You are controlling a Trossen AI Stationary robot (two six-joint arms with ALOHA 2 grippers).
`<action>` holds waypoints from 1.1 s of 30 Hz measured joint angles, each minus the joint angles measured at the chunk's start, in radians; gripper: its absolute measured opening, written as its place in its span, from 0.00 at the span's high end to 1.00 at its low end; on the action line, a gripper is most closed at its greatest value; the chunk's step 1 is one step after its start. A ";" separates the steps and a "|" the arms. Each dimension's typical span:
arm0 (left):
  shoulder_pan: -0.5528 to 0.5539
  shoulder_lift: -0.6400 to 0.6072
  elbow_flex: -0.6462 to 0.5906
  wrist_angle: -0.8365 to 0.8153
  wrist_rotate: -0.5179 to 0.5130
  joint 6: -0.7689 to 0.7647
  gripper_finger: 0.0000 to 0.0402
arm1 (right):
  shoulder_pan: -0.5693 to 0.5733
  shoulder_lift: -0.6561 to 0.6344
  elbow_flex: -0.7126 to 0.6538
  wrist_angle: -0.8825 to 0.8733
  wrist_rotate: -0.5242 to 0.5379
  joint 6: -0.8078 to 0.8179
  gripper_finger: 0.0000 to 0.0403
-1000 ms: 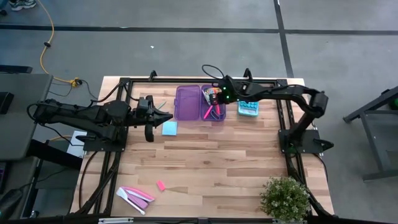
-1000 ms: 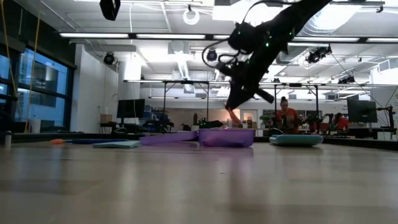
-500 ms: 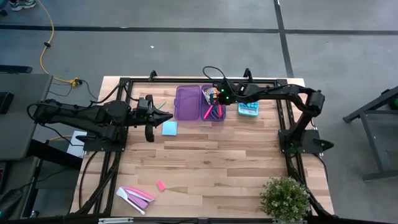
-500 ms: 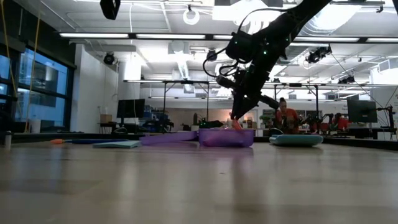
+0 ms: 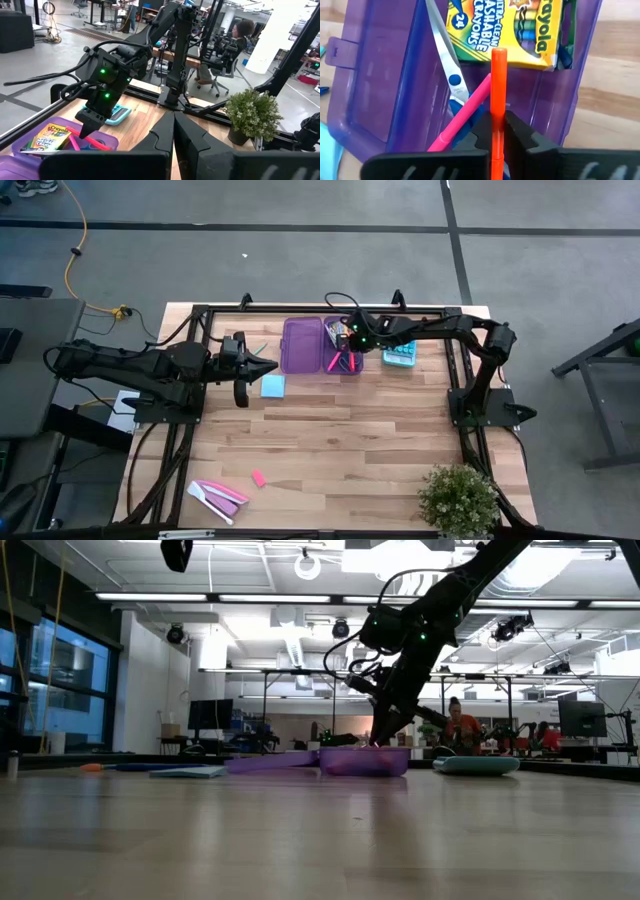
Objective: Pack school essentials
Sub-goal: Put the orange pen into the purple supply box, then put the pink eraser into the purple supply box
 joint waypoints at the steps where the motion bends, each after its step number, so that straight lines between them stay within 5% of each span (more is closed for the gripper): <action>1: 0.000 0.000 0.000 0.000 0.000 0.000 1.00 | -0.001 0.000 0.000 -0.001 -0.005 0.004 0.98; 21: 0.000 0.000 0.000 0.000 0.000 0.000 1.00 | -0.005 -0.018 0.000 -0.009 0.005 -0.106 0.68; 33: 0.000 0.000 0.000 0.000 0.000 0.000 1.00 | 0.077 -0.382 -0.001 -0.169 0.021 -0.569 0.67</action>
